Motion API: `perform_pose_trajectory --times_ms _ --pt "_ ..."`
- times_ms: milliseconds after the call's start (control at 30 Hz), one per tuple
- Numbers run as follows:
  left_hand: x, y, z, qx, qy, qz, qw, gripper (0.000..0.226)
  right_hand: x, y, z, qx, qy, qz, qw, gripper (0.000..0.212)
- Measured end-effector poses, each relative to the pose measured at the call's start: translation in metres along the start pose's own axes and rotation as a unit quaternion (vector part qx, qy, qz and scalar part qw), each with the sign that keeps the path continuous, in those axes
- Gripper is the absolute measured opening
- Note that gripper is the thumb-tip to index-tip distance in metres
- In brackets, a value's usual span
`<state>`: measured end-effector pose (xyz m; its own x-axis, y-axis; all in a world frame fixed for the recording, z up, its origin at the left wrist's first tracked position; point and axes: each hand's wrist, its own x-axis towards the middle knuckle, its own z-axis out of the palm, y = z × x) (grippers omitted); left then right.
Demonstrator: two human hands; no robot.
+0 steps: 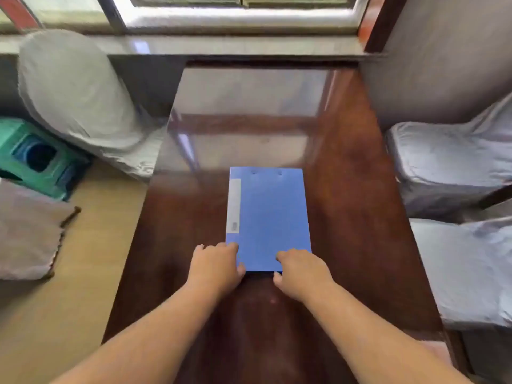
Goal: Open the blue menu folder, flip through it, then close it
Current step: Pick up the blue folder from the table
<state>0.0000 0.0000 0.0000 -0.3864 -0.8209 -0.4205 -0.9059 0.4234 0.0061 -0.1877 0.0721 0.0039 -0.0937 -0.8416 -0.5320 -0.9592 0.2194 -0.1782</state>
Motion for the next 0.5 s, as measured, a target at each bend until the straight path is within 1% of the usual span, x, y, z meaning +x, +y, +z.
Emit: perform_pose_trajectory --times_ms 67,100,133,200,267,300,333,367,433,467,500 --pt "0.007 0.001 0.020 -0.077 -0.073 -0.049 0.993 0.084 0.008 0.004 0.019 0.000 -0.049 0.004 0.999 0.060" --pt "0.007 0.002 0.028 -0.127 -0.087 -0.068 0.986 0.093 0.010 0.007 0.028 0.001 -0.063 0.004 0.998 0.069" --pt "0.008 0.003 0.034 -0.185 -0.084 -0.093 0.975 0.099 0.011 0.008 0.033 0.006 -0.078 0.008 0.997 0.073" --pt "0.016 0.009 0.040 -0.290 -0.030 -0.147 0.945 0.102 0.017 0.009 0.041 0.027 -0.068 0.010 0.997 0.075" --pt "0.027 0.010 0.038 -0.381 -0.004 -0.222 0.898 0.102 0.021 0.009 0.043 0.054 -0.053 0.022 0.997 0.073" --pt "0.032 0.011 0.036 -0.417 -0.017 -0.251 0.873 0.098 0.022 0.010 0.043 0.070 -0.051 0.029 0.996 0.072" --pt "0.037 0.013 0.033 -0.446 -0.034 -0.266 0.854 0.086 0.022 0.012 0.043 0.082 -0.055 0.033 0.995 0.072" --pt "0.040 0.014 0.030 -0.461 -0.041 -0.264 0.846 0.067 0.021 0.013 0.041 0.093 -0.052 0.030 0.994 0.071" --pt "0.043 0.017 0.023 -0.491 -0.024 -0.250 0.834 0.030 0.016 0.019 0.035 0.131 -0.036 0.023 0.990 0.069" --pt "0.043 0.019 0.017 -0.522 -0.012 -0.241 0.818 0.017 0.015 0.024 0.031 0.163 -0.016 0.031 0.986 0.069" --pt "0.042 0.020 0.012 -0.552 -0.003 -0.229 0.802 0.011 0.014 0.032 0.026 0.199 0.014 0.053 0.979 0.070"
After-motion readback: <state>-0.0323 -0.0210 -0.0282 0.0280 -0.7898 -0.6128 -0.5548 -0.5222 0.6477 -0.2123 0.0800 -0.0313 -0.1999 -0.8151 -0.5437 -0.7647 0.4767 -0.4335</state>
